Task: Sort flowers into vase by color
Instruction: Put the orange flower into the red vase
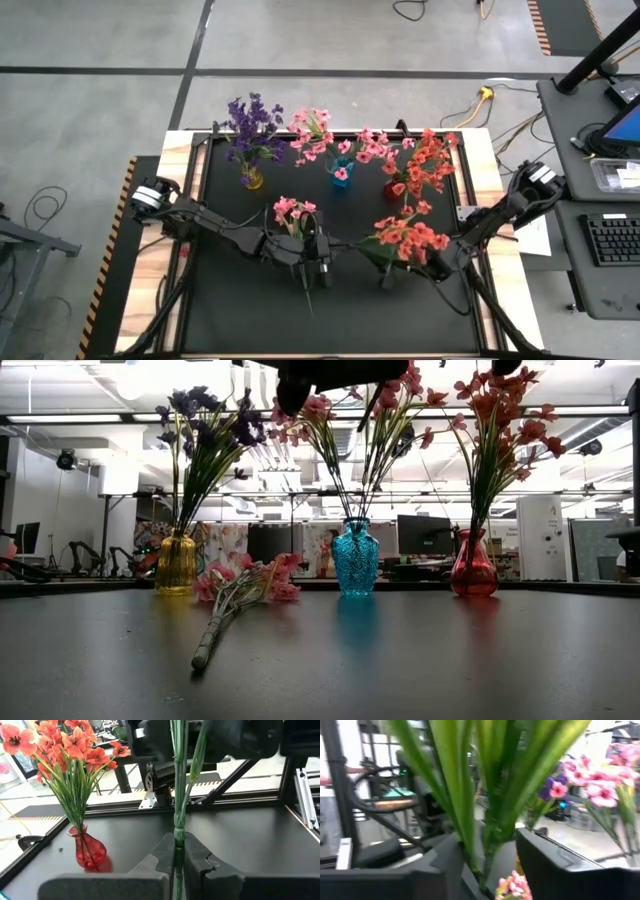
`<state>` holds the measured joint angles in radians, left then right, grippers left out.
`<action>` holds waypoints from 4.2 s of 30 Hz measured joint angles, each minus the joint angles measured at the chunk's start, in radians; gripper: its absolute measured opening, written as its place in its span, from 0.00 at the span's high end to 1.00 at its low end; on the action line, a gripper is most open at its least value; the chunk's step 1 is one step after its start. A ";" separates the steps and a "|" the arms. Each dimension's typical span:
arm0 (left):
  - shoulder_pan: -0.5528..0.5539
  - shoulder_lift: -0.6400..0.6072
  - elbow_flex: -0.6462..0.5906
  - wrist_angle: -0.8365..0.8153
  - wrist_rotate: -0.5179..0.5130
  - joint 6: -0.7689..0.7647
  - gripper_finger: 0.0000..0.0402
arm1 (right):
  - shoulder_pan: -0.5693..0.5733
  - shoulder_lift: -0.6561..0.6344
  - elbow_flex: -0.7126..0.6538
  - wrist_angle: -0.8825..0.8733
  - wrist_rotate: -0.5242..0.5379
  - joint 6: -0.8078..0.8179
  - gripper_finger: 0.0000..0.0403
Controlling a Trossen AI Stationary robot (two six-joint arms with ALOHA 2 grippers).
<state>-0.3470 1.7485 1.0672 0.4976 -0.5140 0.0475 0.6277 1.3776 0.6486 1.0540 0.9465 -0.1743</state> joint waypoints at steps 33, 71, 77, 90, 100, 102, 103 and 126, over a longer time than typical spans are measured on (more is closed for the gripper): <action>-0.012 -0.414 0.000 -0.791 -0.005 -0.212 0.49 | -0.164 -0.428 0.001 -0.630 0.459 0.177 0.97; -0.013 -0.422 -0.002 -0.948 -0.114 -0.283 0.54 | -0.400 -0.427 0.039 -1.118 0.359 0.503 0.97; -0.014 -0.422 -0.002 -0.954 -0.114 -0.290 0.54 | -0.460 -0.428 0.039 -1.171 0.284 0.534 0.97; -0.014 -0.422 -0.002 -0.979 -0.114 -0.313 0.54 | -0.470 -0.426 0.039 -1.341 0.231 0.585 0.97; -0.014 -0.422 -0.002 -0.979 -0.114 -0.319 0.54 | -0.469 -0.426 0.038 -1.353 0.228 0.566 0.97; -0.013 -0.422 -0.002 -0.979 -0.114 -0.319 0.54 | -0.469 -0.426 0.038 -1.353 0.231 0.556 0.97; -0.013 -0.422 -0.002 -0.979 -0.114 -0.319 0.54 | -0.469 -0.426 0.038 -1.353 0.233 0.554 0.97; -0.013 -0.422 -0.002 -0.977 -0.115 -0.319 0.54 | -0.469 -0.425 0.038 -1.355 0.258 0.575 0.97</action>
<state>-0.3603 1.3270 1.0653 -0.4798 -0.6292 -0.2714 0.1585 0.9524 0.6865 -0.3015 1.2049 0.4004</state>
